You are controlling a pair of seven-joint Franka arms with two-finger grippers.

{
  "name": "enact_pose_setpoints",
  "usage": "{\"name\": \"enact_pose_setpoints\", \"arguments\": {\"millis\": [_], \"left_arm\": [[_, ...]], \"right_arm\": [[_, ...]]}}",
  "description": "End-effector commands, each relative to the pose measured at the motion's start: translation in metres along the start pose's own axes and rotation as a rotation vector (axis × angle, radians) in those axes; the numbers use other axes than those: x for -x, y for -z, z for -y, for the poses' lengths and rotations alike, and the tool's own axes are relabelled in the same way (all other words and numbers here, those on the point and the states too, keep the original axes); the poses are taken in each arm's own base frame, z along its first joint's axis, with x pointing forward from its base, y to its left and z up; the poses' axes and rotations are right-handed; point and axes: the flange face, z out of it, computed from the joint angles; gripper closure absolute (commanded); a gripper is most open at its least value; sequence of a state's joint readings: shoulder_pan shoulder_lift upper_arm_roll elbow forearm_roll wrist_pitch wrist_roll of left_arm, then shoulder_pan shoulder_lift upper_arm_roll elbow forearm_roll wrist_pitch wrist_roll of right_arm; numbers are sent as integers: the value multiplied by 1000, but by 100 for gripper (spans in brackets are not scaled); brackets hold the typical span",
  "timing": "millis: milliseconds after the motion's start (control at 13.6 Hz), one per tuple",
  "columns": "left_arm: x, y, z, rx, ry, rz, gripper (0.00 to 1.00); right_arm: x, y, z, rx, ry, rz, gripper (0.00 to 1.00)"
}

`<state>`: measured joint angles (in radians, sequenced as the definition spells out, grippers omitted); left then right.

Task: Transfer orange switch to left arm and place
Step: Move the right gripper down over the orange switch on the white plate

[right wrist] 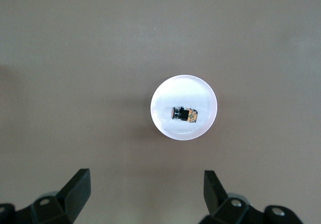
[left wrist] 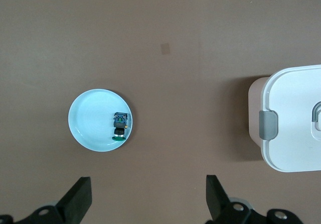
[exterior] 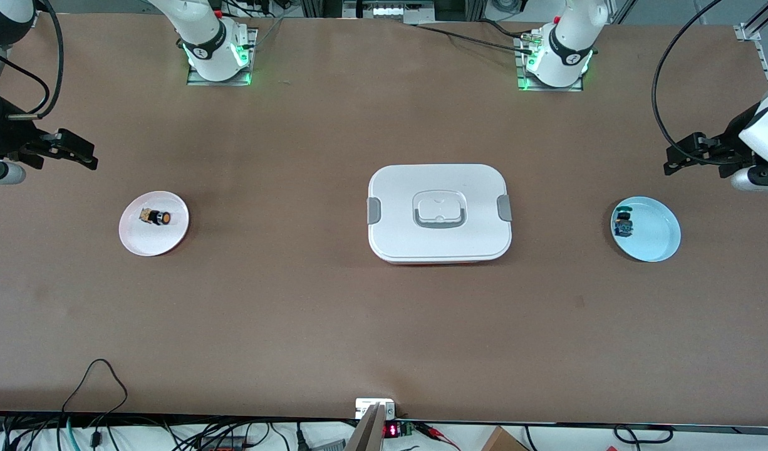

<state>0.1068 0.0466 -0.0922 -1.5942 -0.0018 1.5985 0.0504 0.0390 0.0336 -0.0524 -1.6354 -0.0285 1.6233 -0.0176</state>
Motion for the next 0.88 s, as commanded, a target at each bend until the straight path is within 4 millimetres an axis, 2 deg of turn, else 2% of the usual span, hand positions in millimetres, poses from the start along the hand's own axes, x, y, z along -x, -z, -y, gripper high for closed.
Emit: {"name": "enact_pose_setpoints", "arguments": {"millis": [0,369,516,663,811], "left_arm": [[-1,6,0,-2,-4,7,0],[-1,6,0,-2,-4,7,0],[-1,6,0,-2,-4,7,0],[-1,6,0,-2,-4,7,0],[-1,6,0,-2,-4,7,0]], "right_arm": [[3,8,-2,-7,10,3,0],[0,2,-3,-9,6,12,0],[-8,-11,-3,1,-1,31,0],[-19,-33,-4,6,-4,57,0],[-22,-38,-18,-5,-23,59,0]]}}
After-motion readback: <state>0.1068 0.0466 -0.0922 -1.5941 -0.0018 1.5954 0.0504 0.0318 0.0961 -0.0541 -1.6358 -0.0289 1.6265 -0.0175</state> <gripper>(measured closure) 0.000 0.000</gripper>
